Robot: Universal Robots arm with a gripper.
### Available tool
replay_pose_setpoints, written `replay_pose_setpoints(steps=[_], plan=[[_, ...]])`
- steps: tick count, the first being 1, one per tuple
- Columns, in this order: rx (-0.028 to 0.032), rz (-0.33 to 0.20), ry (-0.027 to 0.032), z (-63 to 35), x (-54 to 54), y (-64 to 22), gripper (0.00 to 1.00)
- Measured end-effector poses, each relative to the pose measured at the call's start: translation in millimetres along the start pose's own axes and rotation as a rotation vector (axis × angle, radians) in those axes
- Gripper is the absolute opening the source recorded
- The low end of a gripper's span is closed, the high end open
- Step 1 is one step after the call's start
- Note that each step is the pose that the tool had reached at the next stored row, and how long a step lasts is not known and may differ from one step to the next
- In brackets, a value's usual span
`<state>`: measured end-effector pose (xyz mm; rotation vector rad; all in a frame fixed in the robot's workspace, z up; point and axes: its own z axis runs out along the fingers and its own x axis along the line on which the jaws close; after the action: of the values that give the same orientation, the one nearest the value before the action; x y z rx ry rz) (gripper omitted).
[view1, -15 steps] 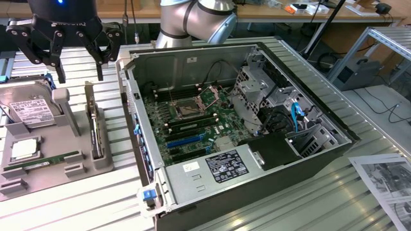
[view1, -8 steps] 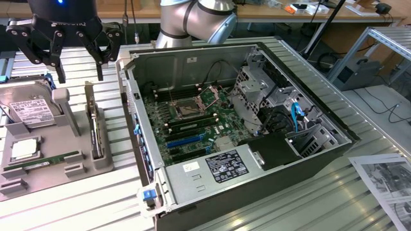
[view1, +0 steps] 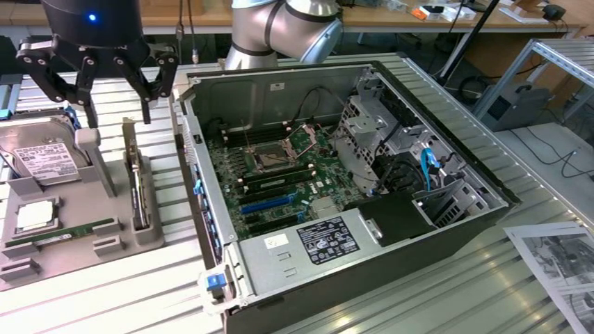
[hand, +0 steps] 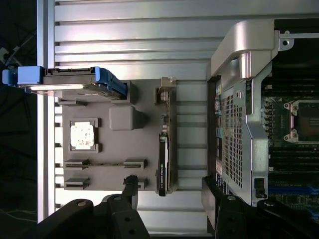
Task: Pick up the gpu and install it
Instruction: 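Pick up the gpu and move the gpu toward the slot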
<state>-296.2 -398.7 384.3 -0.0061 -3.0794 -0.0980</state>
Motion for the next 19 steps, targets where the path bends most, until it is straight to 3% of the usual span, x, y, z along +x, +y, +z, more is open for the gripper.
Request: replay_pose_setpoints(steps=[19], plan=[[-0.0012, 0.000, 0.0000, 46.9, -2.9, -3.0, 0.63]])
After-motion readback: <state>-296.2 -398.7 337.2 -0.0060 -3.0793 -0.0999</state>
